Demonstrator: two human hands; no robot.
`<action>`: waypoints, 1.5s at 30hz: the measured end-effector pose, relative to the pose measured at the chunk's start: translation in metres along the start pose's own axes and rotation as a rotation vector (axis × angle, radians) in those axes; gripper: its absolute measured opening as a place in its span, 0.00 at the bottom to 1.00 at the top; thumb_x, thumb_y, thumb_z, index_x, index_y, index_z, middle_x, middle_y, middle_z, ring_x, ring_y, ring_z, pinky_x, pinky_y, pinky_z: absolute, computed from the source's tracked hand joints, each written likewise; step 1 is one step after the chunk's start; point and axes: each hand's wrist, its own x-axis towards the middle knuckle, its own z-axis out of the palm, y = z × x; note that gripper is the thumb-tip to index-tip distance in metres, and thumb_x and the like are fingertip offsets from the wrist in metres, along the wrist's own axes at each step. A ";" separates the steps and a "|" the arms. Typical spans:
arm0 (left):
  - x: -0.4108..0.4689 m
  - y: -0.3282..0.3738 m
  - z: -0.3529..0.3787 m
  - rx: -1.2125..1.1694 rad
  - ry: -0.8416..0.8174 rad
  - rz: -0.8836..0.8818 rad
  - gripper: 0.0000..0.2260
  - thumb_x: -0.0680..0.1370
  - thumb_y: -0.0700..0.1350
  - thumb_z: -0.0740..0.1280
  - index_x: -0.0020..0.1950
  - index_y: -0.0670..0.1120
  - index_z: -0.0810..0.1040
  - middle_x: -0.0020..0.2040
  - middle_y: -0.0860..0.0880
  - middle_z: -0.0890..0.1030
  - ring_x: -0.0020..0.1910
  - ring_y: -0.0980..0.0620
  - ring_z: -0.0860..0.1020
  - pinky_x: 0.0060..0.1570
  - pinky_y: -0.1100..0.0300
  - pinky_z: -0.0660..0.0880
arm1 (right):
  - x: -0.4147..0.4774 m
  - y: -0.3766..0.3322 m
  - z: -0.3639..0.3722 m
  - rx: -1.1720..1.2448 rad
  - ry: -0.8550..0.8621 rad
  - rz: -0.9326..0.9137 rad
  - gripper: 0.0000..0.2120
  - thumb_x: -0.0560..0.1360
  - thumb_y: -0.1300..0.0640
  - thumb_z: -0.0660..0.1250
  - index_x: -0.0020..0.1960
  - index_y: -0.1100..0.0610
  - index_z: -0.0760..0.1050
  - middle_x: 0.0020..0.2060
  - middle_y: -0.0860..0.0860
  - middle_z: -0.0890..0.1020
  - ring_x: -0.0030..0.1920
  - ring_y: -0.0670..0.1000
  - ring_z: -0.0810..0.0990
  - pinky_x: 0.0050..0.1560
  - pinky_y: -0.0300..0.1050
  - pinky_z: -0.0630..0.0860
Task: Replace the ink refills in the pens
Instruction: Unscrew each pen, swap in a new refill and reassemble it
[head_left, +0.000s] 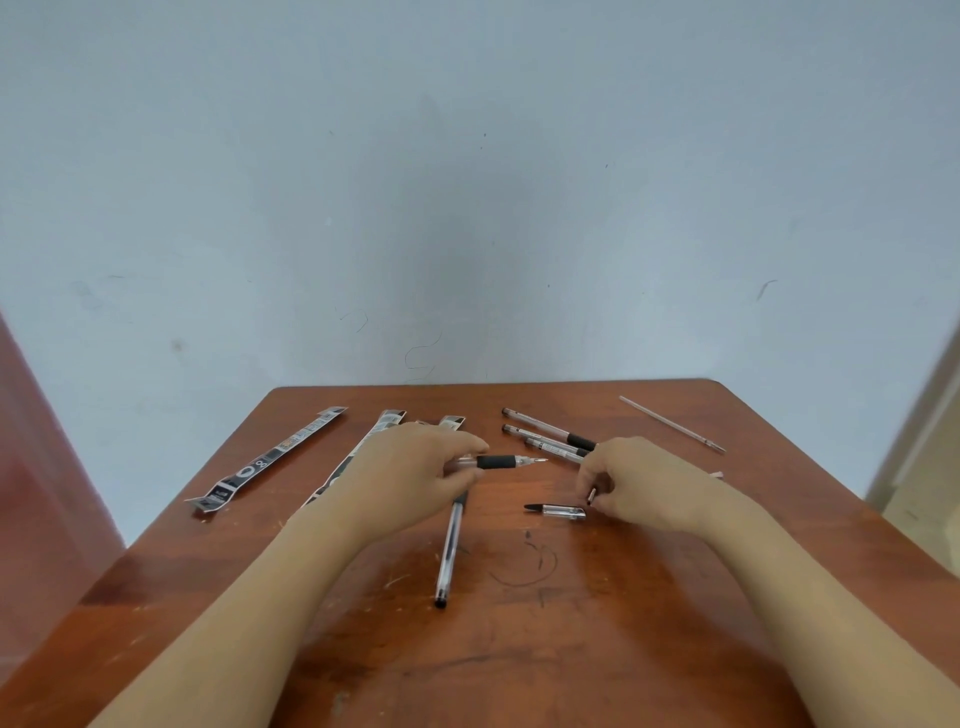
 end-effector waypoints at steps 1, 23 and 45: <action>0.000 0.000 0.000 0.004 -0.007 0.001 0.14 0.77 0.49 0.60 0.62 0.53 0.73 0.54 0.55 0.80 0.48 0.58 0.75 0.50 0.63 0.73 | 0.000 0.000 0.000 0.002 -0.024 0.003 0.11 0.74 0.63 0.62 0.53 0.54 0.79 0.42 0.46 0.72 0.44 0.47 0.71 0.36 0.29 0.64; 0.000 0.000 0.001 0.008 0.013 0.053 0.09 0.77 0.47 0.60 0.53 0.50 0.79 0.39 0.56 0.76 0.38 0.58 0.72 0.36 0.67 0.68 | -0.004 -0.014 -0.001 0.432 0.270 -0.134 0.04 0.74 0.53 0.66 0.42 0.45 0.76 0.40 0.41 0.78 0.41 0.42 0.75 0.42 0.33 0.69; 0.003 -0.018 0.001 -0.114 0.148 -0.067 0.09 0.75 0.47 0.64 0.55 0.51 0.79 0.40 0.57 0.77 0.40 0.57 0.73 0.42 0.62 0.71 | -0.004 0.001 -0.010 0.649 0.377 -0.054 0.11 0.72 0.63 0.69 0.34 0.50 0.79 0.32 0.43 0.78 0.26 0.37 0.74 0.31 0.25 0.67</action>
